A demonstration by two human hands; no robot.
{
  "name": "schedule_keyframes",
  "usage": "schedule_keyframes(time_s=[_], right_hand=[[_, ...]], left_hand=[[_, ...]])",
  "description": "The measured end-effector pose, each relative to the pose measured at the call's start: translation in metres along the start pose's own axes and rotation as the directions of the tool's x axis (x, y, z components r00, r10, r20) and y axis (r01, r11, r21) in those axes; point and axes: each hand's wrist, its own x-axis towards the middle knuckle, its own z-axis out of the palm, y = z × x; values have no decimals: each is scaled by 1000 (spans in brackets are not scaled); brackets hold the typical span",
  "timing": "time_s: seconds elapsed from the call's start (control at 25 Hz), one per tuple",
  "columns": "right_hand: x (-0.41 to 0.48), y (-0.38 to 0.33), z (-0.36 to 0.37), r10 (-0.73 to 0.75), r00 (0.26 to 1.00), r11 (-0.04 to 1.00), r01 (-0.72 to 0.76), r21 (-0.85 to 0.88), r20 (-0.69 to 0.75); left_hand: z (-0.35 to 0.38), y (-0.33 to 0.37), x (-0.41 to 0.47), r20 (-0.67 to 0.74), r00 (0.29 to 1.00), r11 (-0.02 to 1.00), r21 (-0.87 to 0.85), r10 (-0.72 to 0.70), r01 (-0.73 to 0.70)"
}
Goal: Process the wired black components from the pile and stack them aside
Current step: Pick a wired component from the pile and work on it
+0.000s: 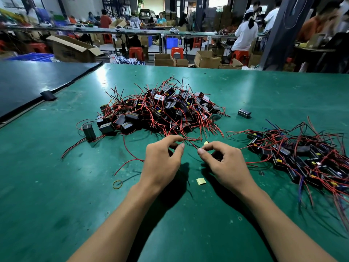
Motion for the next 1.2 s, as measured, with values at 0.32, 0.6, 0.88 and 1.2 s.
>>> schedule_keyframes(time_s=[0.32, 0.6, 0.88, 1.2], right_hand=[[-1, -1, 1, 34, 999, 999, -35, 27, 26], [-1, 0, 3, 63, 998, 997, -64, 51, 9], [-2, -2, 5, 59, 998, 996, -61, 61, 36], [-3, -17, 4, -106, 993, 993, 109, 41, -55]], left_hand=[[1, 5, 0, 37, 996, 993, -74, -85, 87], [4, 15, -2, 110, 974, 931, -290, -199, 223], [7, 19, -4, 40, 981, 932, -308, -190, 193], [3, 16, -5, -18, 992, 992, -26, 125, -126]])
